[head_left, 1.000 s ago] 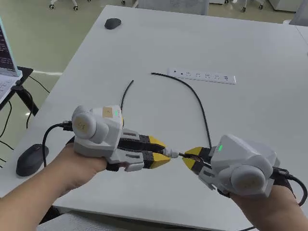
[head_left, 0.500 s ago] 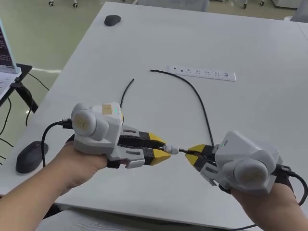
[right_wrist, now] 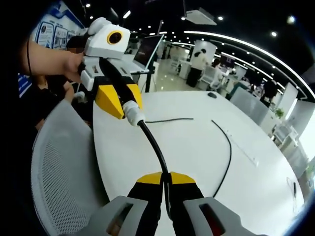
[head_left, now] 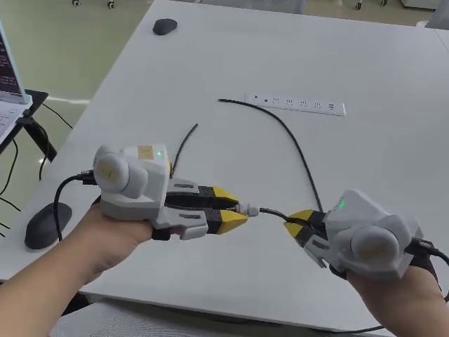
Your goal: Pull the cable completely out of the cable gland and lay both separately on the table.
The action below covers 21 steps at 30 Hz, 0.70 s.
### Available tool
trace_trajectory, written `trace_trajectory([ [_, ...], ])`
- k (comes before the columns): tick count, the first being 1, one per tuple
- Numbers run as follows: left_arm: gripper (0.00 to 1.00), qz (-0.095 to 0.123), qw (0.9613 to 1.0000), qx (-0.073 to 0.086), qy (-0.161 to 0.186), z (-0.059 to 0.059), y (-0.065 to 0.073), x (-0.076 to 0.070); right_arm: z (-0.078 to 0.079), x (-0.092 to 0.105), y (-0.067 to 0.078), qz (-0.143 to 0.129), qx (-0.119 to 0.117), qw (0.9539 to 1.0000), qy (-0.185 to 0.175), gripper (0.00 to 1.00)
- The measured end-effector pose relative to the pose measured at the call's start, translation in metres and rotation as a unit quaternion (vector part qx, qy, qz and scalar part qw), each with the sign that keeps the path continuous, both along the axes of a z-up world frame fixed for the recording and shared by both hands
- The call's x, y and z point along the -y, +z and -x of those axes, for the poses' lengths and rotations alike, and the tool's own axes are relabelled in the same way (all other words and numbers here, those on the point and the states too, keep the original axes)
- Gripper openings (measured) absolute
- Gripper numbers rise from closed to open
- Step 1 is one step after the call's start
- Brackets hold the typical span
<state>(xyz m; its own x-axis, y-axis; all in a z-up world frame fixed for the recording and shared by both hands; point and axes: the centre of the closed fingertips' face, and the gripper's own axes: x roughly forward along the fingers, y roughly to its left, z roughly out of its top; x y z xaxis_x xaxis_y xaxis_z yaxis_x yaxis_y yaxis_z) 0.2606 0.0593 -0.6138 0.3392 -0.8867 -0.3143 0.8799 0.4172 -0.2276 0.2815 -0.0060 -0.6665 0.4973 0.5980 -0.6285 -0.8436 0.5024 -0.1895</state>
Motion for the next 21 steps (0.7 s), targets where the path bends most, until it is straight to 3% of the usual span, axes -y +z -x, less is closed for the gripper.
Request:
trace_trajectory([
  [6,0.15,-0.012,0.9999,0.000,-0.004,0.006,-0.007,0.004,0.002,0.008,-0.015,-0.020,-0.032,0.9980,-0.051,0.00],
  [9,0.15,-0.025,0.9996,0.000,-0.010,0.010,-0.014,0.007,0.005,0.010,-0.023,-0.029,-0.058,0.9944,-0.084,0.00],
  [17,0.15,-0.024,0.9997,-0.004,-0.001,0.009,-0.015,0.004,0.008,0.010,-0.024,-0.037,-0.074,0.9918,-0.097,0.00],
  [21,0.15,-0.023,0.9997,-0.005,0.002,0.008,-0.014,0.003,0.009,0.010,-0.021,-0.039,-0.064,0.9930,-0.091,0.00],
])
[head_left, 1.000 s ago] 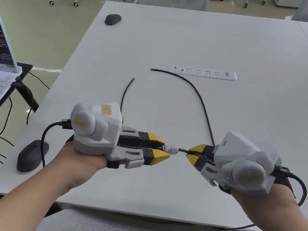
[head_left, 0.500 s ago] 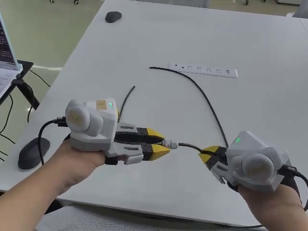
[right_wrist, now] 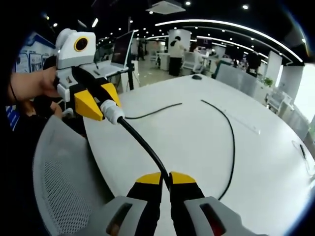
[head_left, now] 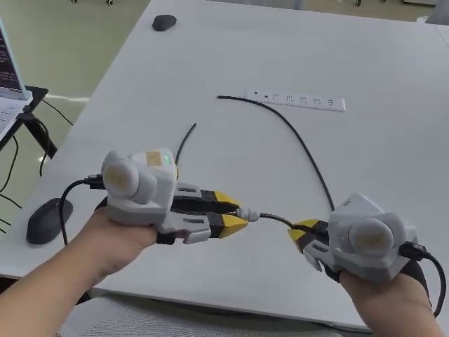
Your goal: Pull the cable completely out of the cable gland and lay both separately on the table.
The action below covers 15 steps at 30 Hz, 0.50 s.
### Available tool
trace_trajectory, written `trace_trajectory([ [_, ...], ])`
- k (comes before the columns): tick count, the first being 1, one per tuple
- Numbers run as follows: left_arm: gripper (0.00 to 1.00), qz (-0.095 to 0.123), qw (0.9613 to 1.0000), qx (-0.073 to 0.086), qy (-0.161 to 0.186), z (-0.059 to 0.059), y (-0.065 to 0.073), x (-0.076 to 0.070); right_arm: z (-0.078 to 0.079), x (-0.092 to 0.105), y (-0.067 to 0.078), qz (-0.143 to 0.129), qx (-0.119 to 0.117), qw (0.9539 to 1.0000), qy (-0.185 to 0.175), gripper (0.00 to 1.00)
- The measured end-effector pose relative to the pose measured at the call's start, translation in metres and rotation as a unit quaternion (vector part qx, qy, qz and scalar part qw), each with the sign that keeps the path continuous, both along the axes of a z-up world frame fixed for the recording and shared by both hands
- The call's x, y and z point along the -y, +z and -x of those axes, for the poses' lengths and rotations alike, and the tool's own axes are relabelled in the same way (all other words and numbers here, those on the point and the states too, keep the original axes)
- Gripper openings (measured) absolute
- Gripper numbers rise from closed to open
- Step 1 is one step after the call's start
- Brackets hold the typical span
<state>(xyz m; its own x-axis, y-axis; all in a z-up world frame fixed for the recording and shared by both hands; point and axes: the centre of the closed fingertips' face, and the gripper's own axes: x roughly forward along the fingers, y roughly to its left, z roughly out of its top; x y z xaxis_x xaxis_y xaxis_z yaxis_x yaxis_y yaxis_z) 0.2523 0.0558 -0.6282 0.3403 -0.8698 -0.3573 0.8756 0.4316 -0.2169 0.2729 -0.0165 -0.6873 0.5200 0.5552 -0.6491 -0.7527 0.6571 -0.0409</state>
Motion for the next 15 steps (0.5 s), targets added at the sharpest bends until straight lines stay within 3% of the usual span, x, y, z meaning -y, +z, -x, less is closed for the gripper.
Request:
trace_trajectory([
  [5,0.15,-0.001,1.0000,0.000,0.008,-0.003,0.002,-0.003,0.001,0.000,0.008,-0.004,0.014,0.9999,0.008,0.01],
  [9,0.15,-0.015,0.9998,0.005,0.012,-0.005,0.000,-0.007,0.002,-0.002,0.019,0.009,0.036,0.9991,0.022,0.05],
  [12,0.15,-0.012,0.9998,0.004,0.015,-0.005,0.001,-0.008,0.006,-0.012,0.028,0.015,0.050,0.9976,0.045,0.14],
  [14,0.15,-0.012,0.9998,0.004,0.015,-0.005,0.001,-0.008,0.013,-0.025,0.032,0.004,0.050,0.9963,0.070,0.15],
  [15,0.15,-0.013,0.9998,0.005,0.013,-0.005,0.001,-0.007,0.013,-0.028,0.036,0.016,0.064,0.9950,0.075,0.15],
])
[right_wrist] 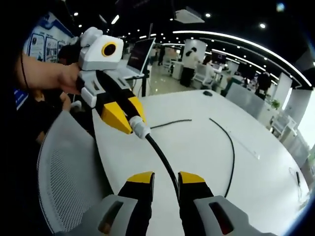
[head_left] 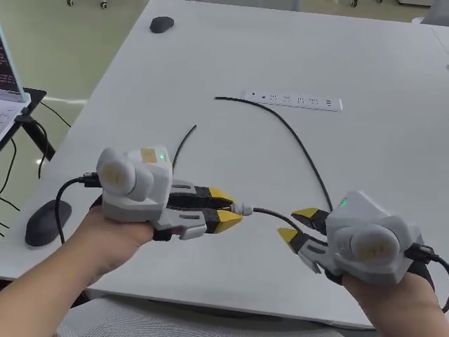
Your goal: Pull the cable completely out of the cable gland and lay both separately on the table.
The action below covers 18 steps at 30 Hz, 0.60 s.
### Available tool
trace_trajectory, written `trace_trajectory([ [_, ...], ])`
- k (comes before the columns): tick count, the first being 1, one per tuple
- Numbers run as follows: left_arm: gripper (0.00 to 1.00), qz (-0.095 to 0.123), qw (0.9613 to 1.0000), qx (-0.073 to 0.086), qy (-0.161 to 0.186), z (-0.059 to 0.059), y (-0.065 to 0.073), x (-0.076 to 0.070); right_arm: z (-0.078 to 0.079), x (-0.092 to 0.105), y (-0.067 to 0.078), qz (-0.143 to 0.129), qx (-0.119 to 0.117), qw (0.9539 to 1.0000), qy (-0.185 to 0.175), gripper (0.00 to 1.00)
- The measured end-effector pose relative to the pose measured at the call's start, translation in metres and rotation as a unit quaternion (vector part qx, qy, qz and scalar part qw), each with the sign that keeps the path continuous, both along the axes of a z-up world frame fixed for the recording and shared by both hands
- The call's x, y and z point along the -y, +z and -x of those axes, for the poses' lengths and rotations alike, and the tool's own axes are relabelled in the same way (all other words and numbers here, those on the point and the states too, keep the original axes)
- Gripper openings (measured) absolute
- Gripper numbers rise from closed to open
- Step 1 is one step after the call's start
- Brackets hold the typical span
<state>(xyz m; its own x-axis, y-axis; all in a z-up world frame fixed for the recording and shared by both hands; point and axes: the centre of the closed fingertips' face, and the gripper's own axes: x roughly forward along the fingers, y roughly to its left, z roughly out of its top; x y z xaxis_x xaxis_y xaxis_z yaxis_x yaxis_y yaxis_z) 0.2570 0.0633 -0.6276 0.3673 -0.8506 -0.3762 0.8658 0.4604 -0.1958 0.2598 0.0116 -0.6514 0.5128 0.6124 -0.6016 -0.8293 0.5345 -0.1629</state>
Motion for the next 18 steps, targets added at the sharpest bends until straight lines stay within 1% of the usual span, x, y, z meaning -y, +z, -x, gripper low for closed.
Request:
trace_trajectory([
  [1,0.15,0.000,1.0000,-0.001,0.000,0.000,0.000,0.000,0.000,-0.004,0.003,0.016,0.017,0.9996,0.015,0.14],
  [2,0.15,0.001,1.0000,-0.001,-0.001,0.001,0.000,0.001,0.000,-0.008,0.007,0.022,0.030,0.9990,0.023,0.14],
  [5,0.15,0.000,1.0000,-0.001,-0.003,0.003,0.000,0.001,-0.002,-0.015,0.014,0.024,0.042,0.9984,0.028,0.12],
  [9,0.15,-0.002,1.0000,0.000,-0.007,0.003,0.000,0.002,-0.004,-0.022,0.016,0.040,0.059,0.9962,0.049,0.12],
  [11,0.15,-0.004,1.0000,0.000,-0.008,0.003,-0.001,0.002,-0.002,-0.024,0.015,0.048,0.064,0.9950,0.060,0.12],
  [15,0.15,-0.005,1.0000,0.001,-0.008,0.004,-0.001,0.002,0.002,-0.029,0.013,0.053,0.064,0.9938,0.074,0.10],
  [16,0.15,-0.006,1.0000,0.000,-0.008,0.004,-0.001,0.002,0.002,-0.030,0.014,0.054,0.070,0.9931,0.077,0.09],
  [18,0.15,-0.006,1.0000,-0.001,-0.007,0.003,-0.002,0.002,0.003,-0.032,0.013,0.060,0.073,0.9922,0.082,0.08],
])
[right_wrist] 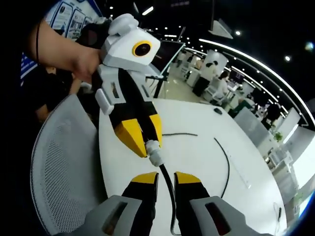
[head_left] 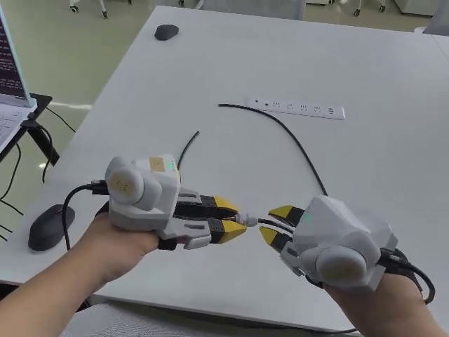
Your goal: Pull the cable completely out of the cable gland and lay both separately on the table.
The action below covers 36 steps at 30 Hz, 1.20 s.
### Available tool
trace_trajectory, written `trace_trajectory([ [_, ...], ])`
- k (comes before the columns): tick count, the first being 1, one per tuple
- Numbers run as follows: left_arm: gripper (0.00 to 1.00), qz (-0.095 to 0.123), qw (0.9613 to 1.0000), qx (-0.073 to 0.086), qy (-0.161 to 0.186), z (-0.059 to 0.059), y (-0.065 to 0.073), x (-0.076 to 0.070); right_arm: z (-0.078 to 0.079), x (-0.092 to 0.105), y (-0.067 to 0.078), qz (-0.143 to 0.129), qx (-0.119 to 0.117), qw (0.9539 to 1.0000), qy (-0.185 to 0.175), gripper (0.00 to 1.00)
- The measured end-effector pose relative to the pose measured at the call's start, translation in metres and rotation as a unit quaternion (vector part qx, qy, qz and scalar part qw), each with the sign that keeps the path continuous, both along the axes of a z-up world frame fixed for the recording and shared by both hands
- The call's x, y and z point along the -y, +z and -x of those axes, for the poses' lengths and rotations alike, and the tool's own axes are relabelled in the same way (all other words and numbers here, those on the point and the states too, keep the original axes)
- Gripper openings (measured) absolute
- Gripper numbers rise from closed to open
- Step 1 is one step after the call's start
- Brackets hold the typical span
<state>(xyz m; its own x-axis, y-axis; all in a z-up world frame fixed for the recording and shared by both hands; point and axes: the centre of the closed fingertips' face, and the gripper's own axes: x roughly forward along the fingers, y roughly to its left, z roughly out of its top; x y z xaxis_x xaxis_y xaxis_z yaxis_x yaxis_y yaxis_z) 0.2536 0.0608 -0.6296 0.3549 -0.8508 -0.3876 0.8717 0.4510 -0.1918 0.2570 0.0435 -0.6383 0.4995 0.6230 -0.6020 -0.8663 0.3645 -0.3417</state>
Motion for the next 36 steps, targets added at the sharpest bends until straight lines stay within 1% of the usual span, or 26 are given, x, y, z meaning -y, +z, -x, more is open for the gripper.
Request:
trace_trajectory([
  [3,0.15,-0.003,1.0000,0.000,-0.001,0.000,-0.002,0.001,0.000,-0.003,0.002,0.001,0.008,0.9999,0.006,0.06],
  [5,0.15,-0.005,1.0000,0.001,-0.002,0.000,-0.003,0.002,0.000,-0.003,0.000,0.010,0.012,0.9998,0.010,0.05],
  [6,0.15,-0.005,1.0000,0.000,-0.001,0.000,-0.003,0.002,0.000,-0.003,0.000,0.011,0.015,0.9998,0.011,0.04],
  [8,0.15,-0.003,1.0000,0.000,-0.001,0.000,-0.002,0.002,0.001,-0.004,0.000,0.009,0.012,0.9998,0.014,0.02],
  [14,0.15,-0.005,1.0000,0.000,-0.001,0.001,-0.003,0.002,0.001,-0.002,-0.002,0.013,0.015,0.9997,0.015,0.01],
  [21,0.15,0.000,1.0000,-0.001,0.001,0.001,-0.004,0.003,0.000,-0.001,-0.003,0.004,0.006,1.0000,0.007,0.01],
  [27,0.15,-0.004,1.0000,0.001,-0.001,0.001,-0.005,0.003,-0.002,0.000,-0.006,0.001,0.000,1.0000,-0.002,0.01],
  [32,0.15,-0.003,1.0000,0.002,0.003,-0.001,-0.004,0.000,-0.007,0.006,-0.008,-0.002,-0.009,0.9998,-0.020,0.00],
  [36,0.15,0.001,1.0000,0.002,0.006,-0.002,-0.002,-0.002,-0.013,0.016,-0.013,-0.005,-0.020,0.9989,-0.043,0.00],
])
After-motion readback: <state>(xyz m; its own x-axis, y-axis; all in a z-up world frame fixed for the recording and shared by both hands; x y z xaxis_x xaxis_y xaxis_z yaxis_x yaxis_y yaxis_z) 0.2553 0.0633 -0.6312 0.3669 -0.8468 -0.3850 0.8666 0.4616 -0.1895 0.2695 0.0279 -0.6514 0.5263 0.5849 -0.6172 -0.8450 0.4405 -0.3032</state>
